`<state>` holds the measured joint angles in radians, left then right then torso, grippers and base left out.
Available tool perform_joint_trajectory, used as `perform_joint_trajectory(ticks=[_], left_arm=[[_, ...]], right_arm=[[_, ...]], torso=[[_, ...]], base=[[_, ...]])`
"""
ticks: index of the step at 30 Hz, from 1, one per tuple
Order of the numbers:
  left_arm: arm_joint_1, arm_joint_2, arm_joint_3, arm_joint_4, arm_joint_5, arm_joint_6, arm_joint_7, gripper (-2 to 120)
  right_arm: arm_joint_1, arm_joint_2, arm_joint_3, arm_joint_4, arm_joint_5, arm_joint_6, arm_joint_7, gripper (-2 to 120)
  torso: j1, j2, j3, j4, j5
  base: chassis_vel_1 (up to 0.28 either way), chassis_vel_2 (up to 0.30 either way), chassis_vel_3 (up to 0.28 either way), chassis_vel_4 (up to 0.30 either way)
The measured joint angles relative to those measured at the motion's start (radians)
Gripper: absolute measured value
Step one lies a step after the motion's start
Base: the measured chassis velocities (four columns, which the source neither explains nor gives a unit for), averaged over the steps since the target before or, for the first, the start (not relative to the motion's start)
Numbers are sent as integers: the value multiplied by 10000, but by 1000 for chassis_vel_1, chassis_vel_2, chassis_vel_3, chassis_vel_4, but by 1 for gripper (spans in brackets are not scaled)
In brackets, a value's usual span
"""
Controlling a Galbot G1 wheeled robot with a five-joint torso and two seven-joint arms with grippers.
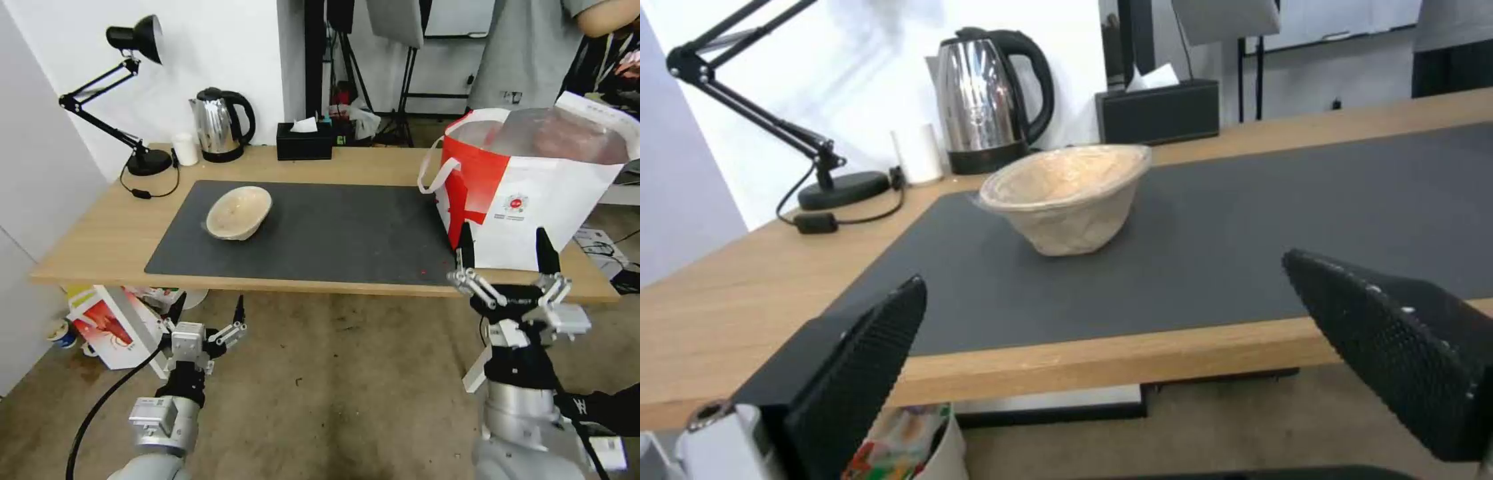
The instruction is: Pick up the trash from the table and place it into the takeout bag.
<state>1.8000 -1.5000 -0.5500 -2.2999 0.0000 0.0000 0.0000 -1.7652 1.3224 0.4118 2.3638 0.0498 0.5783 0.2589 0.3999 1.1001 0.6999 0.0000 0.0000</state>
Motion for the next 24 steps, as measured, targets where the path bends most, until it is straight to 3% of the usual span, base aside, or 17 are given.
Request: perform_joint_trajectory(ticks=[24], left_arm=[[0,0,0,0,0,0,0,100]], right_arm=[[-1179,97,-383,-771,-519,1627,-39,100]], torso=[[0,-1,0,0,-1]], base=[[0,0,0,0]])
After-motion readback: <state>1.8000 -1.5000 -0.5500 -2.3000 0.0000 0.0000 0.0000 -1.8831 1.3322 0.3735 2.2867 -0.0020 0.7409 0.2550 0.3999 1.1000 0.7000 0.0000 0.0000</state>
